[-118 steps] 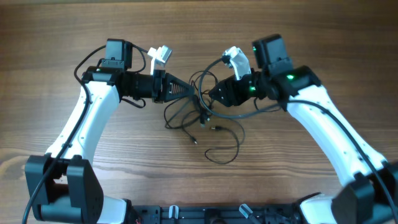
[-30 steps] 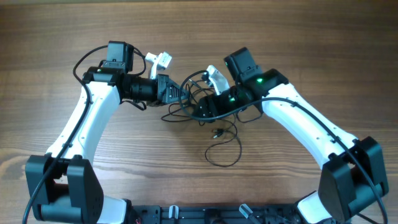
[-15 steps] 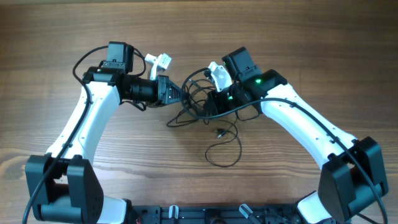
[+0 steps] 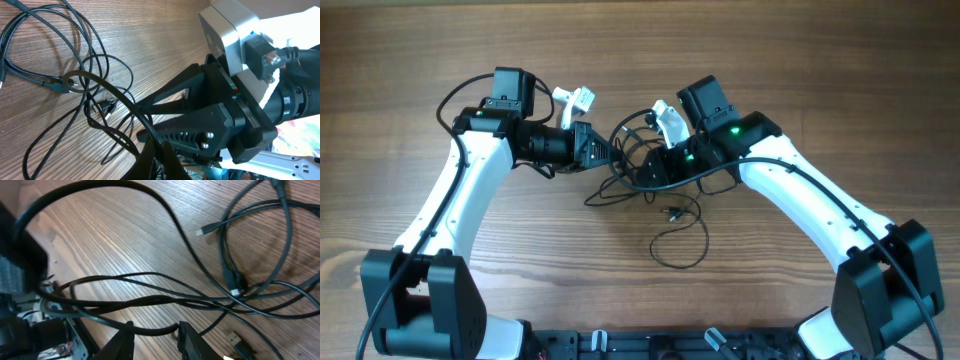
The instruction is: Untangle cables
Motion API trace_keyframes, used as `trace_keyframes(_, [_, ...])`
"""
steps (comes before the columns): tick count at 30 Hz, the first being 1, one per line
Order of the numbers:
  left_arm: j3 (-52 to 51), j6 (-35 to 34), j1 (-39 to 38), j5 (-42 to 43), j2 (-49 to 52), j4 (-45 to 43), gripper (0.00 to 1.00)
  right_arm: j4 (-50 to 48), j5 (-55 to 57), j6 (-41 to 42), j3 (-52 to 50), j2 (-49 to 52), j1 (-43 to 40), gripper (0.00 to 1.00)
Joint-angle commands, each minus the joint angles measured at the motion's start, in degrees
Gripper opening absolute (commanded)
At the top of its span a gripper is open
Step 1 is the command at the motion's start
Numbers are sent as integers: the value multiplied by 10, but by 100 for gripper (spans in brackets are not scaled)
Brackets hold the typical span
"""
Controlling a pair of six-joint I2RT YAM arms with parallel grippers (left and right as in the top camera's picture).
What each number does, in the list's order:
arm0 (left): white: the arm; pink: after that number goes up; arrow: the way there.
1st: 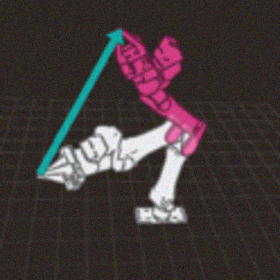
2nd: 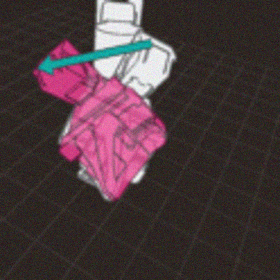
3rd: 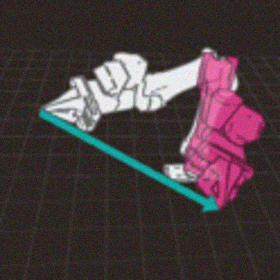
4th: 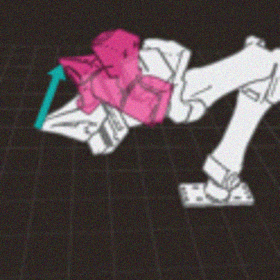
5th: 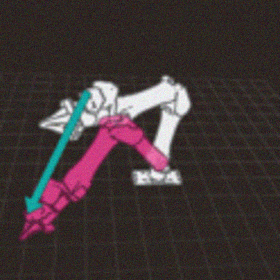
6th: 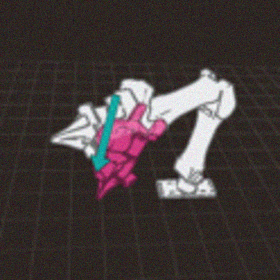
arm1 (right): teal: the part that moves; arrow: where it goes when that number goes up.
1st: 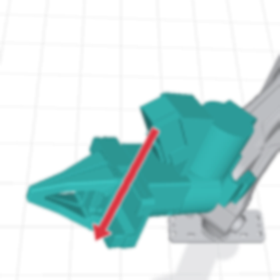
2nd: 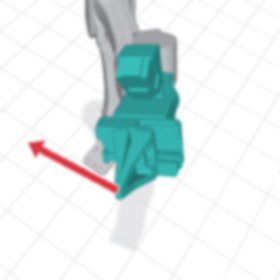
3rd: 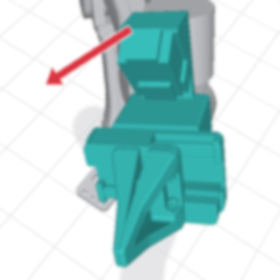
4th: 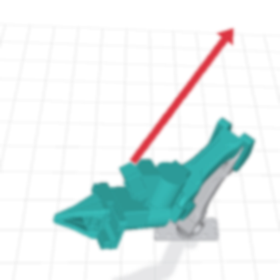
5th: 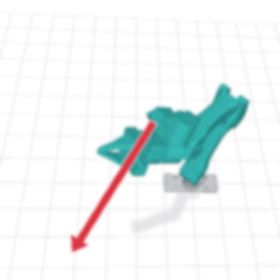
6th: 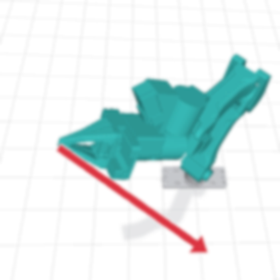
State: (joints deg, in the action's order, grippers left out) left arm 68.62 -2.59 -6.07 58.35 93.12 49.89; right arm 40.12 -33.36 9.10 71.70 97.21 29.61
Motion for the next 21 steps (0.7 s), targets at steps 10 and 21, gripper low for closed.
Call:
trace_keyframes(10, [0, 9, -1, 5, 4, 0, 4, -62, 56, -15, -2, 9, 2, 32])
trace_keyframes(21, [0, 9, -1, 5, 4, 0, 4, -4, 15, -15, -40, 9, 2, 32])
